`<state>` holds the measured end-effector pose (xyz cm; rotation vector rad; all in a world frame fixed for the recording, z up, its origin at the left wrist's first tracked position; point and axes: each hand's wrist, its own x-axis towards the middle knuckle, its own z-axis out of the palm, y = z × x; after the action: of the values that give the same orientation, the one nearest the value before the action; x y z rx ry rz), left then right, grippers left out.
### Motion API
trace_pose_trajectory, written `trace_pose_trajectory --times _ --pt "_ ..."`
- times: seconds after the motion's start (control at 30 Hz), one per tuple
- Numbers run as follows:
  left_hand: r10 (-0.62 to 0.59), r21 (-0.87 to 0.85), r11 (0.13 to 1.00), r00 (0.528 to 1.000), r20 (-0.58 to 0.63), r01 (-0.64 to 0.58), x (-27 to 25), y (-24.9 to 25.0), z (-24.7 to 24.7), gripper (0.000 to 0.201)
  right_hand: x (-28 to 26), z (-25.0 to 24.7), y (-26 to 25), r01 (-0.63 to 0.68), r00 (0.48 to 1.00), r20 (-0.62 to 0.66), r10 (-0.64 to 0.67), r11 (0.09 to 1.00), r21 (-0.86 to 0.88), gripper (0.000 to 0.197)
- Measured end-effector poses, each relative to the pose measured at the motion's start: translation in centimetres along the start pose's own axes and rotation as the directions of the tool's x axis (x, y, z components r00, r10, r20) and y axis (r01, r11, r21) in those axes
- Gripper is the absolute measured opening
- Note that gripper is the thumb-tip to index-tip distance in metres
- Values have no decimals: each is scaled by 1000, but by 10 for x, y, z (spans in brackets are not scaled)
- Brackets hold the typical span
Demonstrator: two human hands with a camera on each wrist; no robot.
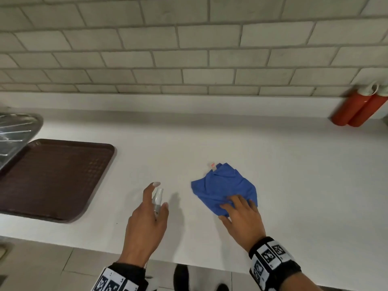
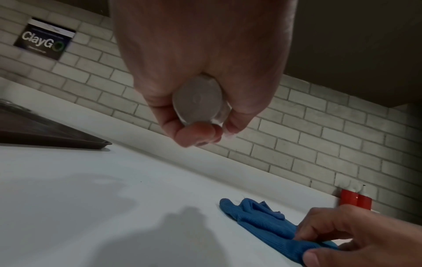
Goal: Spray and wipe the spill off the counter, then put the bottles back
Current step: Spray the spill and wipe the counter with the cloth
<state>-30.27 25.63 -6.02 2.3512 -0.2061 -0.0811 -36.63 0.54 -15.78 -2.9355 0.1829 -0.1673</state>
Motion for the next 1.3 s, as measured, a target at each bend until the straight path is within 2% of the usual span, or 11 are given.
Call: trace_pose_trajectory --times 0.1,0.3,0.4,0.57,0.7,0.8,0.9,1.0,1.07,1.17,1.3 --pt "0 -3 1000 1000 -26 0 -12 7 4 46 4 -2 -2 10 1000 1 -10 1000 -25 13" --pt "-37 17 999 999 -11 37 -29 13 18 39 -15 -3 -12 77 997 -22 -77 997 0 11" --pt "-25 20 999 999 27 25 -35 12 21 36 -27 -3 -21 103 994 -50 -101 994 41 25" --pt "-10 8 1000 998 59 10 -35 6 19 34 -16 -10 -29 19 995 -95 -9 994 111 30" --pt "-2 -25 1000 998 69 4 -32 -6 12 33 -4 -11 -41 -2 999 -48 12 981 195 36" --pt "17 -56 998 997 69 -13 -28 -20 2 33 0 -4 -52 -23 999 34 16 977 211 30" --pt "49 -81 996 996 73 -43 -24 -36 -13 32 3 1 -59 -36 999 34 31 983 180 17" --pt "64 -96 994 995 76 -56 -17 -58 -31 31 19 -13 -64 -123 990 92 102 956 267 23" --pt "72 -118 991 993 89 -61 -12 -71 -44 32 30 -27 -71 -183 982 116 149 908 377 15" --pt "80 -152 986 991 104 -63 -2 -89 -63 30 43 -49 -94 -181 983 112 143 826 534 26" --pt "91 -223 973 991 102 -66 14 -113 -91 28 66 -59 -136 -202 979 104 176 749 631 17"
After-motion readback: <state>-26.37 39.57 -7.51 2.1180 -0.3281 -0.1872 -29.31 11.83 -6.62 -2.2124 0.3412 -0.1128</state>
